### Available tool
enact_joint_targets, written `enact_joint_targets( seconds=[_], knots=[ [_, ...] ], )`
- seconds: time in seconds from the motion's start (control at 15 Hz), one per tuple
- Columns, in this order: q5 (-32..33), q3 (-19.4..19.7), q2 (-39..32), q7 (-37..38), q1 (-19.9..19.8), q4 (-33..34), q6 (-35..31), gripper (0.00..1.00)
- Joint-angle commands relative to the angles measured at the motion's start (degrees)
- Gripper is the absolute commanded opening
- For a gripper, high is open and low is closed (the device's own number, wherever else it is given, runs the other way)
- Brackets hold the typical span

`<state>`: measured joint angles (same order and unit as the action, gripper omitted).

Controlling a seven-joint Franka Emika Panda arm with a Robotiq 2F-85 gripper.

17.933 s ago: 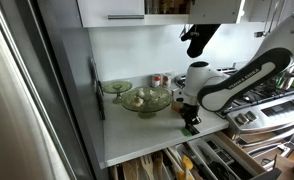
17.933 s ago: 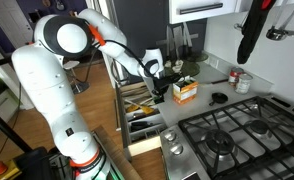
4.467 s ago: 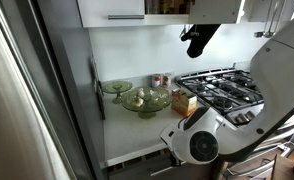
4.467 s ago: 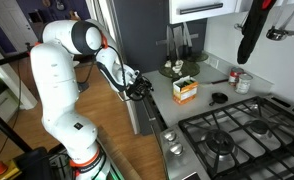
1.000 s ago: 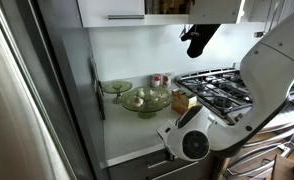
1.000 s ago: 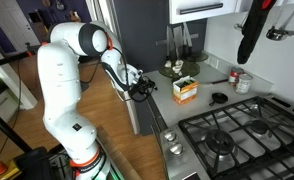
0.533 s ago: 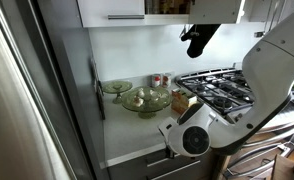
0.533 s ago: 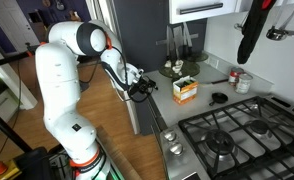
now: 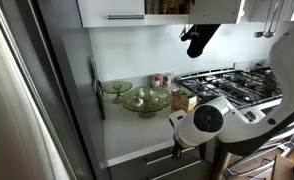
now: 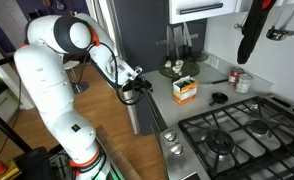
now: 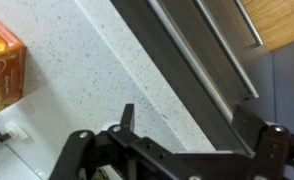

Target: Take the green thing out of the box and put it into the drawer then close it

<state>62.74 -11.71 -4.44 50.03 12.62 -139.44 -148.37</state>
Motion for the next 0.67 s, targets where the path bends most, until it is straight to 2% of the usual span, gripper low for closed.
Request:
enact_joint_targets(
  seconds=[0.0, 0.27, 0.6],
  knots=[
    [-10.4, -0.1, 8.2, -3.8, -0.5, -7.7, -3.8, 1.00],
    [-22.6, -0.1, 15.9, -8.3, 0.0, -13.0, -4.3, 1.00],
    [-38.5, -1.3, 24.8, -14.9, 0.1, -16.3, -1.2, 1.00]
  ],
)
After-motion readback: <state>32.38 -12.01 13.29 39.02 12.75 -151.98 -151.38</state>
